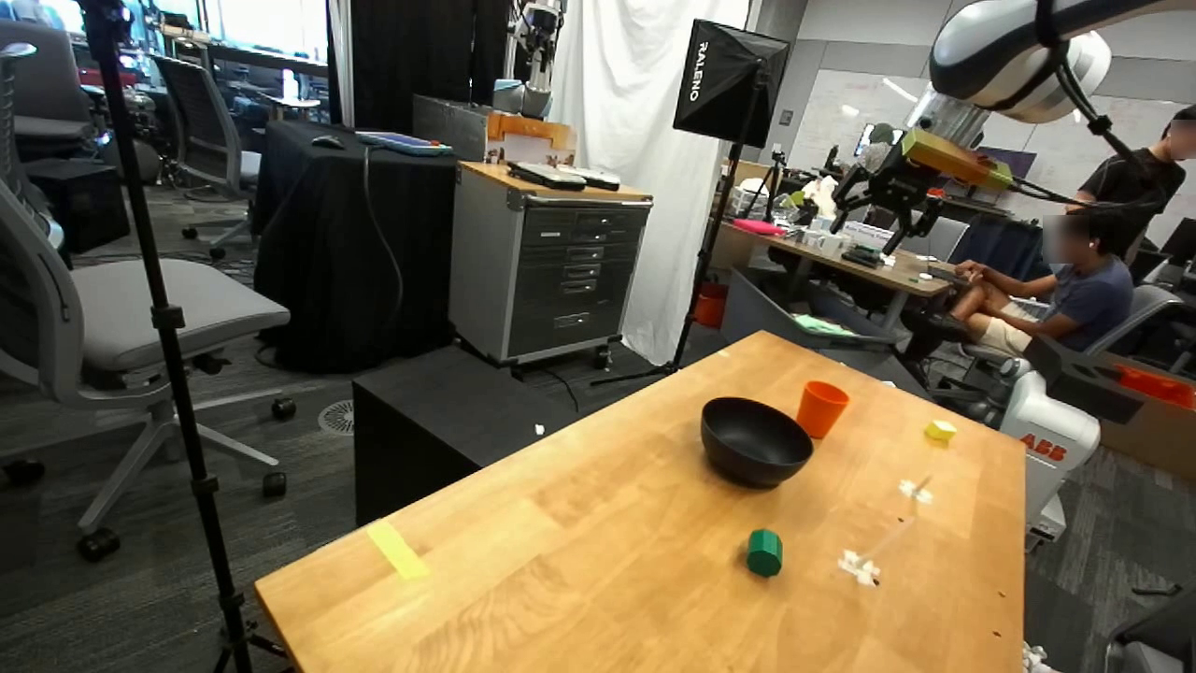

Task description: Pour the contents in the orange cup into the black bowl

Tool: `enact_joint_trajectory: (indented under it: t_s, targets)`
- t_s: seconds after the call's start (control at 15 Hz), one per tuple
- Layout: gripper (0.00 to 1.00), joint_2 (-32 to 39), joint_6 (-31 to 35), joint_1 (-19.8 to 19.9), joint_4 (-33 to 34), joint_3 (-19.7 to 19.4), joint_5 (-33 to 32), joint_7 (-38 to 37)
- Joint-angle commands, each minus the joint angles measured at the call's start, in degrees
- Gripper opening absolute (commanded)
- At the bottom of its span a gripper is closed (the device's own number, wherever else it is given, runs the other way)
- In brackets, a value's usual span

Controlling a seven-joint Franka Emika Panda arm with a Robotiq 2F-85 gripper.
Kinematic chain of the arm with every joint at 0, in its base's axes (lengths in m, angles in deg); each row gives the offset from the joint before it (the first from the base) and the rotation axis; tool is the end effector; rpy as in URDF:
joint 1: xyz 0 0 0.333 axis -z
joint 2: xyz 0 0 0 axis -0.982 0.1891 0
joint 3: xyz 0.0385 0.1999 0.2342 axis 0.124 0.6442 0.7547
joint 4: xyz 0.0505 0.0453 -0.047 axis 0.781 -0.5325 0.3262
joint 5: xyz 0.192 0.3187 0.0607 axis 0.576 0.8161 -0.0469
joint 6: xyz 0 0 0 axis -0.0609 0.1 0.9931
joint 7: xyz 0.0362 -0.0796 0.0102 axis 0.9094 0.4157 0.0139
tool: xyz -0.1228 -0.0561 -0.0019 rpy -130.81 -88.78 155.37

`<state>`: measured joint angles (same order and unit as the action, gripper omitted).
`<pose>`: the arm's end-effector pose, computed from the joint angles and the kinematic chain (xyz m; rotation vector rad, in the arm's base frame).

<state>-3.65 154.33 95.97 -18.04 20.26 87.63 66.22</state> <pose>0.6817 -0.2942 0.3657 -2.8189 1.2175 -0.3622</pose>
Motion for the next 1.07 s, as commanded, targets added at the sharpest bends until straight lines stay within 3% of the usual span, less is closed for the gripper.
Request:
enact_joint_trajectory:
  t_s: [0.0,1.0]
  targets:
    - [1.0,1.73,0.46,1.29,0.94,-0.21,0.43,1.98]
    - [1.0,11.62,13.75,1.83,0.52,0.16,-0.23,6.07]
